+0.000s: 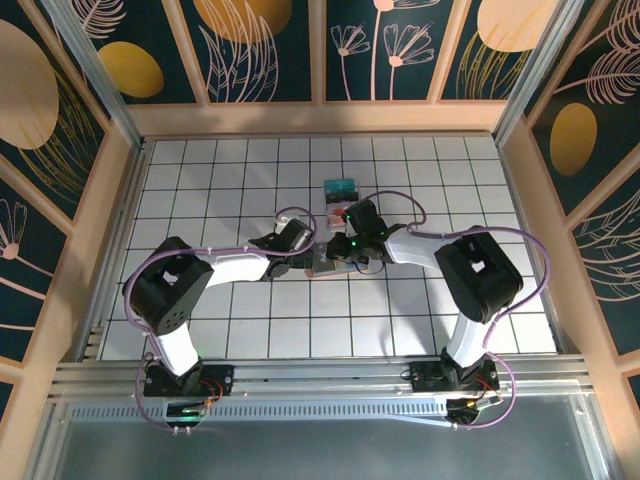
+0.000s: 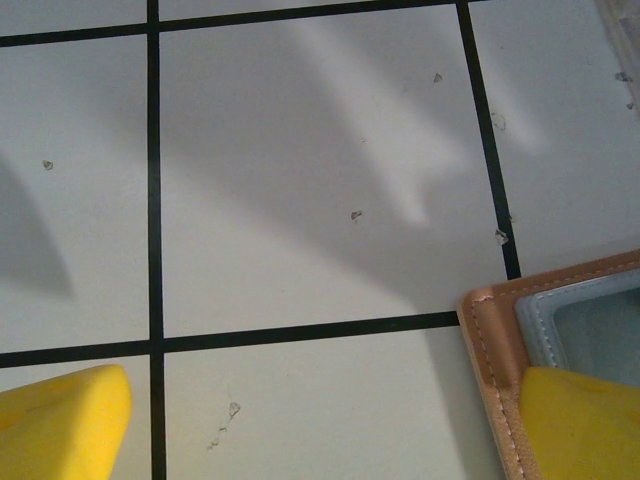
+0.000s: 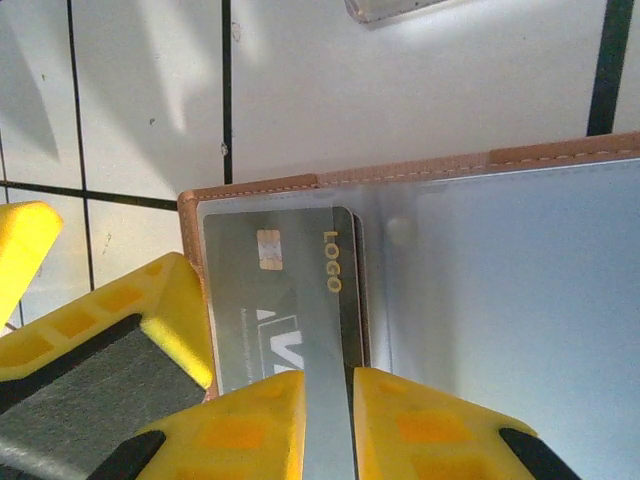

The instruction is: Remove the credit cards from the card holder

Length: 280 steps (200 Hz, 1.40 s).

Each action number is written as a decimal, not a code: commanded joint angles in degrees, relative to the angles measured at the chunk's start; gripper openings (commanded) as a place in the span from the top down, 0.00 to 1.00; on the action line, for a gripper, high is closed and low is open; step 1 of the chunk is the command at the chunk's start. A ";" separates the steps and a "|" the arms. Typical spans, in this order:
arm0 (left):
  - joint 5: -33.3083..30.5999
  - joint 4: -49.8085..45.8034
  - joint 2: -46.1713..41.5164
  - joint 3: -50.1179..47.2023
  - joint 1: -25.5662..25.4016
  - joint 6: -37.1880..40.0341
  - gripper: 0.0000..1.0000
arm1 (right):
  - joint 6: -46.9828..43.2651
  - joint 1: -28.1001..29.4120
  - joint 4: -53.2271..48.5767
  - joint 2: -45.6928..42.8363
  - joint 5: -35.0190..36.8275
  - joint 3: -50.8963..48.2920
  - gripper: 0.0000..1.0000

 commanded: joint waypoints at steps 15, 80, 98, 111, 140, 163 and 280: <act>-0.11 -2.02 -2.72 -0.81 0.22 -0.14 0.01 | 0.86 -0.35 0.76 0.32 -1.01 -0.98 0.80; 0.76 -1.89 -0.33 -1.21 0.23 -0.29 0.01 | 0.64 -0.62 0.57 1.09 -1.40 -0.55 0.79; 0.76 -1.87 0.54 -1.12 0.23 -0.05 0.01 | 0.55 -0.76 0.46 1.68 -1.47 -0.23 0.78; 0.73 -1.81 1.00 -1.16 0.25 0.13 0.01 | 0.47 -0.77 0.49 2.13 -1.54 -0.03 0.77; 0.59 -1.78 1.90 -1.12 0.22 0.46 0.01 | 0.55 -0.86 1.35 2.95 -2.57 0.20 0.75; 0.69 -1.50 2.16 -1.49 0.30 0.46 0.01 | 0.90 -0.90 2.48 2.93 -3.72 -0.10 0.76; 1.03 -1.01 2.53 -1.70 0.19 0.72 0.01 | 1.08 -1.12 7.30 -0.45 -7.28 -1.52 0.77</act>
